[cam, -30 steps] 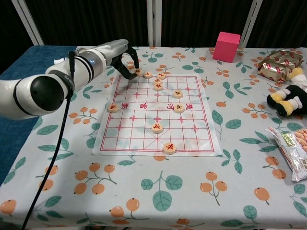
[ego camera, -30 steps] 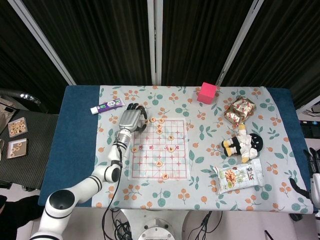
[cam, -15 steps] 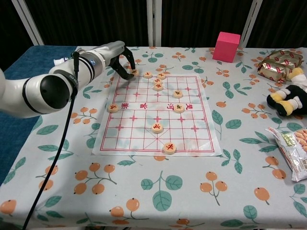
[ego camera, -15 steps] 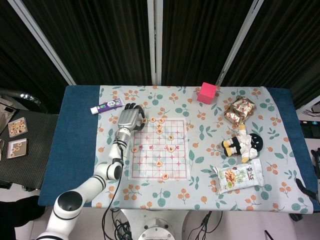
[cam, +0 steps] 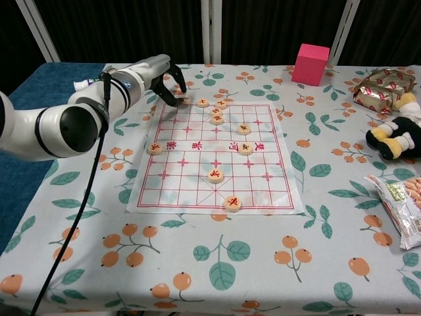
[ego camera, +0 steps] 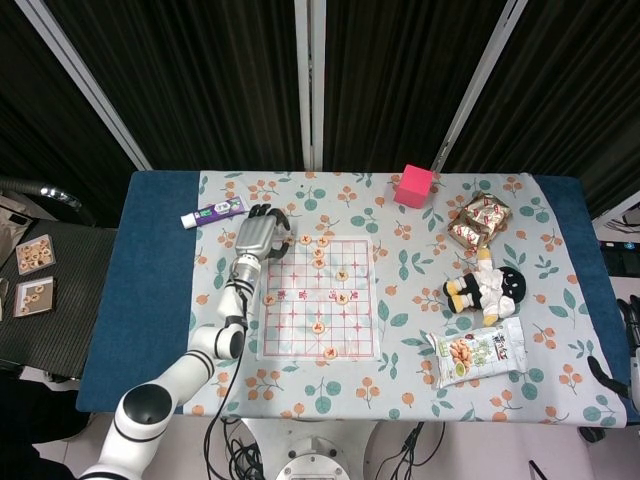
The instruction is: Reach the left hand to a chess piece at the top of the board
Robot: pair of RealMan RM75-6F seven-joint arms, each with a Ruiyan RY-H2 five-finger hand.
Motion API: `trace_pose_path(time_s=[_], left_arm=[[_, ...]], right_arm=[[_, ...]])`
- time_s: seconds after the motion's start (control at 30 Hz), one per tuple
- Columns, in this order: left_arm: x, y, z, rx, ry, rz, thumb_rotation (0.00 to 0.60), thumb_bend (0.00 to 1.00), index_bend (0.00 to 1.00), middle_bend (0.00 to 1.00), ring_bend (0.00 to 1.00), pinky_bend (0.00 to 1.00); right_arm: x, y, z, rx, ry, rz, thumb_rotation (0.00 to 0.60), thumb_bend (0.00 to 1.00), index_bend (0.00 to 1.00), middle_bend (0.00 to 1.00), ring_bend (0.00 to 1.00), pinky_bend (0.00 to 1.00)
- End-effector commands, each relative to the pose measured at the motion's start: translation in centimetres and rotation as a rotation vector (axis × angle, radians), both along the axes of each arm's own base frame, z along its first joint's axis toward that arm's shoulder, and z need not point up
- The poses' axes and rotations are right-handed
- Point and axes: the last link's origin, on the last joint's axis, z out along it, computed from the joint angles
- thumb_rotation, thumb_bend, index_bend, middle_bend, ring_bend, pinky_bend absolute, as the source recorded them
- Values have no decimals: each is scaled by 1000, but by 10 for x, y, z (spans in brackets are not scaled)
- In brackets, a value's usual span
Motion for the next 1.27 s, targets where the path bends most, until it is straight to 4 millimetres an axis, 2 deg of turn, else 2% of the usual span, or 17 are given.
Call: trace_pose_path(time_s=[0.03, 0.27, 0.4, 0.5, 0.6, 0.67, 0.8, 0.87, 1.0, 1.13, 1.27], left_arm=[[-1, 0, 1, 4, -4, -4, 600, 356, 272, 194, 46, 32], [-3, 2, 11, 42, -27, -22, 600, 356, 249, 193, 46, 33], [-2, 0, 37, 131, -63, -110, 600, 353, 220, 193, 46, 35], [-11, -12, 63, 180, -69, -185, 600, 345, 205, 189, 46, 43], [-30, -44, 97, 201, -50, -243, 600, 329, 201, 186, 46, 48], [-50, -82, 125, 186, -1, -254, 600, 315, 190, 186, 46, 47], [-83, -145, 162, 189, 68, -257, 600, 291, 184, 184, 46, 59], [-100, -173, 175, 207, 98, -267, 600, 285, 184, 181, 46, 61], [-149, -226, 200, 295, 242, -278, 600, 281, 183, 173, 44, 51], [-188, -266, 213, 349, 300, -192, 600, 278, 172, 149, 14, 40], [-212, -291, 221, 375, 309, -135, 600, 273, 169, 144, 14, 33]], right_arm=[[0, 0, 0, 2, 1, -2, 600, 168, 0, 0, 0, 0], [2, -1, -2, 4, 0, 1, 600, 169, 0, 0, 0, 0], [3, -2, -4, 10, 2, 6, 600, 169, 0, 0, 0, 0], [6, -3, -6, 18, 5, 17, 600, 169, 0, 0, 0, 0], [10, -5, -10, 32, 14, 36, 600, 169, 0, 0, 0, 0], [14, -6, -13, 45, 19, 52, 600, 167, 0, 0, 0, 0], [20, -6, -20, 72, 25, 73, 600, 163, 0, 0, 0, 0], [21, -6, -23, 89, 25, 79, 600, 159, 0, 0, 0, 0], [22, -7, -32, 148, 40, 95, 600, 152, 0, 0, 0, 0], [24, -5, -38, 172, 60, 117, 600, 150, 0, 0, 0, 0], [24, -4, -42, 181, 95, 117, 600, 151, 0, 0, 0, 0]])
